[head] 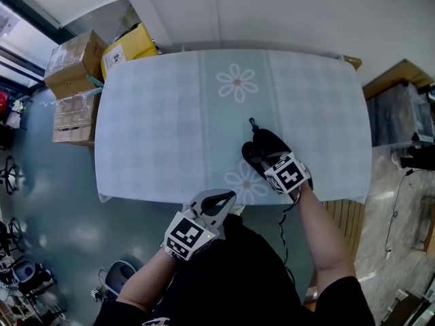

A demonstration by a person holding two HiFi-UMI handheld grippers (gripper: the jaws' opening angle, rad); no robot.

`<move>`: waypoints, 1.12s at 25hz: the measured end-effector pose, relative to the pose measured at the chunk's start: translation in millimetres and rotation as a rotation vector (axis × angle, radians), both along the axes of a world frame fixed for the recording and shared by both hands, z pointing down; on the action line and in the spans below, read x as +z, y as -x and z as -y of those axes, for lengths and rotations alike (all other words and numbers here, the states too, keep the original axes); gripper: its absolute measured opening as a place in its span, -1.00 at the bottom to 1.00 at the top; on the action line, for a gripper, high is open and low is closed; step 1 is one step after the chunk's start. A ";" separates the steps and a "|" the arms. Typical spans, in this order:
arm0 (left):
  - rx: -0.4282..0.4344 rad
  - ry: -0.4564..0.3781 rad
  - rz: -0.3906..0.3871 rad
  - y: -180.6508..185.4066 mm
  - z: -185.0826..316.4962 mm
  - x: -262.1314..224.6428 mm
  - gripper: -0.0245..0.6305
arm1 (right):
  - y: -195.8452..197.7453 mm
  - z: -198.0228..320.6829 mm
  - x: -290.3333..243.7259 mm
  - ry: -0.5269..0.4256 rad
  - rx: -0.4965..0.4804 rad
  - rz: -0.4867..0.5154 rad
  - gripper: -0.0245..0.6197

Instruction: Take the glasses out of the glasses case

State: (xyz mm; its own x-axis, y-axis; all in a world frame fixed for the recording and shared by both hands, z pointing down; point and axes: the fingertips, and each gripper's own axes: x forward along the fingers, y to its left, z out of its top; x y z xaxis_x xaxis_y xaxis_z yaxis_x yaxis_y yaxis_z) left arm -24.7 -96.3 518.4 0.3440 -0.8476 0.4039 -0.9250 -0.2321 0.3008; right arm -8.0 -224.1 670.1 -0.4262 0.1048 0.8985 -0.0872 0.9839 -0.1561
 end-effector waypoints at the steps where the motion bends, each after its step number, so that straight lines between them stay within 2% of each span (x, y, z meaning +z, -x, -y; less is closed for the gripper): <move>1: -0.002 0.001 0.001 -0.1 -1.1 -0.4 -0.83 | 0.0 0.1 0.0 -0.004 0.000 0.002 -0.74; 14: 0.019 -0.013 0.030 21.1 -19.7 -19.0 -0.83 | -0.7 0.8 -7.2 -0.074 0.071 0.021 -0.83; 19: 0.072 -0.031 0.043 28.0 -28.3 -27.4 -0.83 | -1.3 2.0 -20.1 -0.101 0.152 0.050 -0.84; 28: 0.157 -0.061 0.043 37.3 -37.4 -38.4 -0.83 | -7.9 7.0 -65.4 -0.167 0.336 0.161 -0.84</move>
